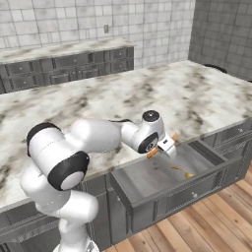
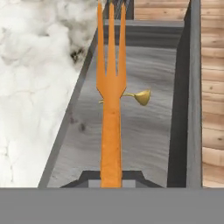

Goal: Organize the utensils by type. Pick up the wooden spoons from the counter and place them in the open cabinet. Then pick up the metallic utensils from the counter and place them in the open drawer.

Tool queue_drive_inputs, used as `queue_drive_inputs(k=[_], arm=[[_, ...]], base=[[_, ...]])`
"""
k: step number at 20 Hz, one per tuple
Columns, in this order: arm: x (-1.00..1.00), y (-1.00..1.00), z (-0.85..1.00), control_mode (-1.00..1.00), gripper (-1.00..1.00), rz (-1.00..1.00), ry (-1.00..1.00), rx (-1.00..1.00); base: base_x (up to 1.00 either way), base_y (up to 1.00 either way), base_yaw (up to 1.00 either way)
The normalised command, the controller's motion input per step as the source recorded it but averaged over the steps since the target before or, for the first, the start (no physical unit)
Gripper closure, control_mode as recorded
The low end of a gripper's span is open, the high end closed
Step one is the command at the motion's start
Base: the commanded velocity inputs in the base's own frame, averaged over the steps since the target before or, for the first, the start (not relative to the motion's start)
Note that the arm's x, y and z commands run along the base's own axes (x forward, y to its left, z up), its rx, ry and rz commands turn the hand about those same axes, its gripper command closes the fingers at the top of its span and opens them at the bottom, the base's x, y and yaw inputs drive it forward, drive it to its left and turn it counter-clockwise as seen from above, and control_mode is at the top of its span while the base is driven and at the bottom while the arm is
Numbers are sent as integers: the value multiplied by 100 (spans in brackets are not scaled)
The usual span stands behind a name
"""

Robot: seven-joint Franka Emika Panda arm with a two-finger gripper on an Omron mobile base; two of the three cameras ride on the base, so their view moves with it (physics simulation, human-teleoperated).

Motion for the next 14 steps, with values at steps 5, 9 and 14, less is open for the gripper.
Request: queue_drive_inputs(k=[5, 9, 14], arm=[[43, -49, -71, -100, 100, -4, 10, 1], [40, -37, -72, -100, 100, -2, 10, 2], [47, -9, -62, -100, 100, 0, 9, 4]], base=[[0, 0, 0], [0, 0, 0], [0, 0, 0]])
